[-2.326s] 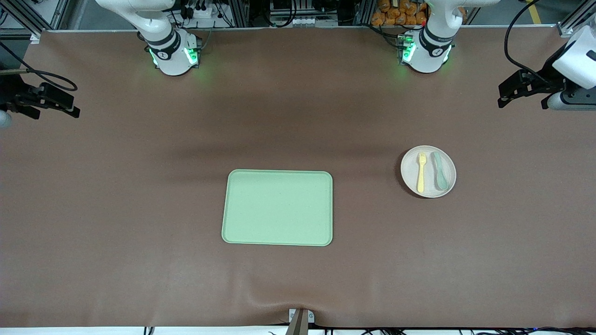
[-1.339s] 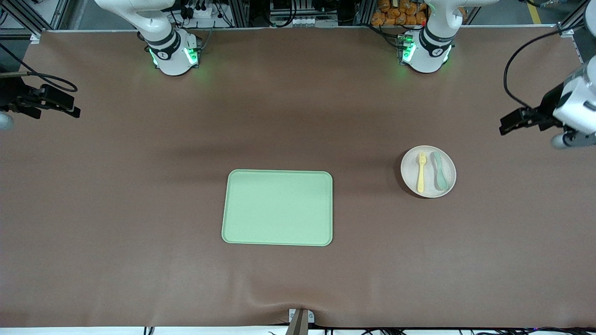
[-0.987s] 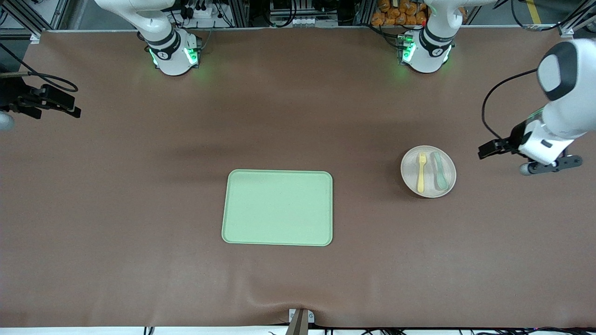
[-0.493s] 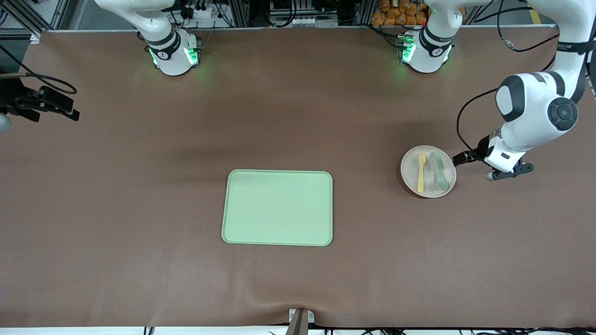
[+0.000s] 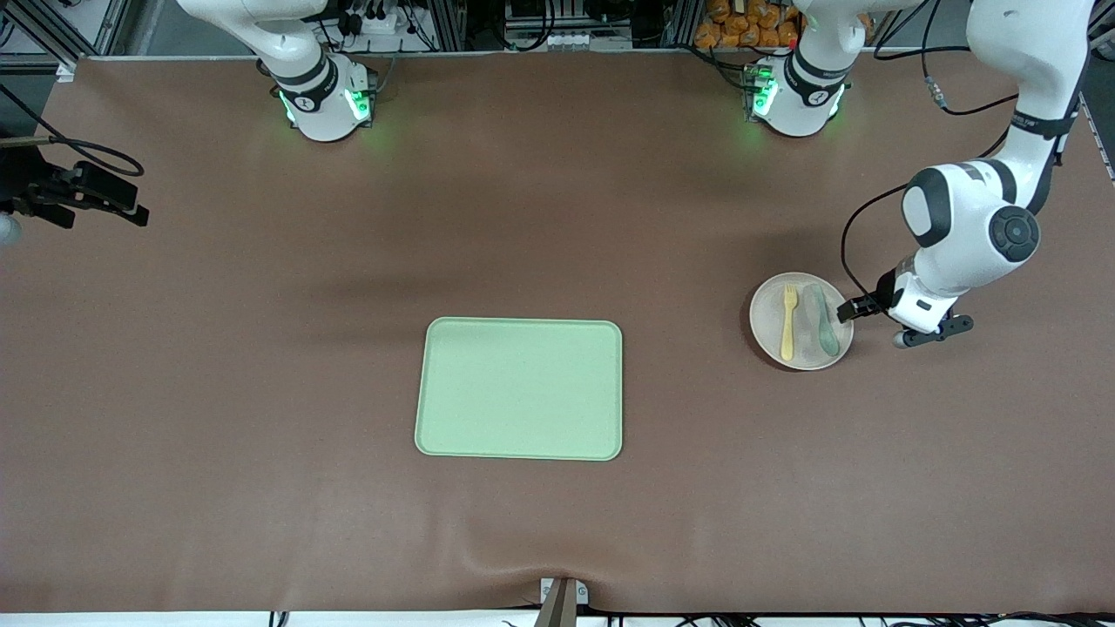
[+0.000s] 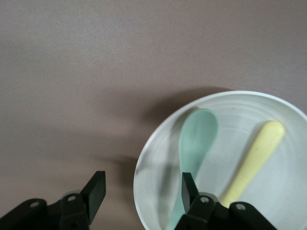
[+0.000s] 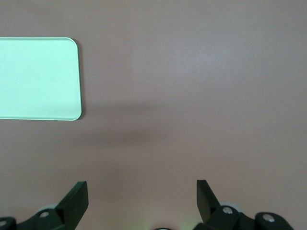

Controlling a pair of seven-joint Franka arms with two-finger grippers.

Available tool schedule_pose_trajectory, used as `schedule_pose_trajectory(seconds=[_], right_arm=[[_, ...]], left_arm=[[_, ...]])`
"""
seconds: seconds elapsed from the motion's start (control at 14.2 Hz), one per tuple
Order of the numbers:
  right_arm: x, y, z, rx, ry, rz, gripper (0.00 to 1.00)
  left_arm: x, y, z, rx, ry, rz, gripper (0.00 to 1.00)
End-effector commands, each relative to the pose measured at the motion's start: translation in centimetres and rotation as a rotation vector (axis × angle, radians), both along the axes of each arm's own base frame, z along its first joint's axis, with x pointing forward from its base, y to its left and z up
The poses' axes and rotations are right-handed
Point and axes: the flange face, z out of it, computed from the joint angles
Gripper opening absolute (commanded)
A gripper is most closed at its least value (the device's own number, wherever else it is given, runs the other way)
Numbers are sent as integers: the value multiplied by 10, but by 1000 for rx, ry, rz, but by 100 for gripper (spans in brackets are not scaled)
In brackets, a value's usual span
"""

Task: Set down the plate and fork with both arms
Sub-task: 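Close the left gripper on the pink plate's rim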

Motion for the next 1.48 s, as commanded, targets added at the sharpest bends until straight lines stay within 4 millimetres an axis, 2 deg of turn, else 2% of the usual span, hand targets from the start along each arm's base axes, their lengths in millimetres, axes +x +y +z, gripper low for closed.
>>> schedule_pose_trajectory(seconds=[0.0, 0.07, 0.21, 0.35, 0.49, 0.63, 0.78, 0.85, 1.13, 1.41], right_arm=[[-3, 1, 0, -4, -2, 2, 100], [-2, 1, -1, -4, 0, 2, 100], [-2, 1, -1, -4, -2, 2, 100], [-2, 1, -1, -4, -2, 2, 100], [-2, 1, -3, -3, 1, 3, 100], [-2, 0, -3, -3, 3, 2, 100], [-2, -1, -4, -4, 4, 0, 100], [-2, -1, -4, -4, 4, 0, 100], [0, -1, -7, -4, 12, 0, 100], [0, -1, -9, -4, 21, -6, 100]], left_arm=[[-2, 4, -12, -11, -15, -17, 69], [-3, 13, -13, -12, -13, -4, 68], [-4, 14, -16, -12, -8, 0, 61], [-7, 14, -22, -14, 7, 0, 48], [-9, 14, -25, -16, 13, 0, 30], [-9, 13, -29, -23, 19, 6, 23], [-5, -8, -27, -58, 12, 10, 5], [-4, -13, -26, -67, 10, 13, 0], [15, -47, -9, -102, -34, -24, 0], [45, -114, 27, -150, -113, -117, 0]])
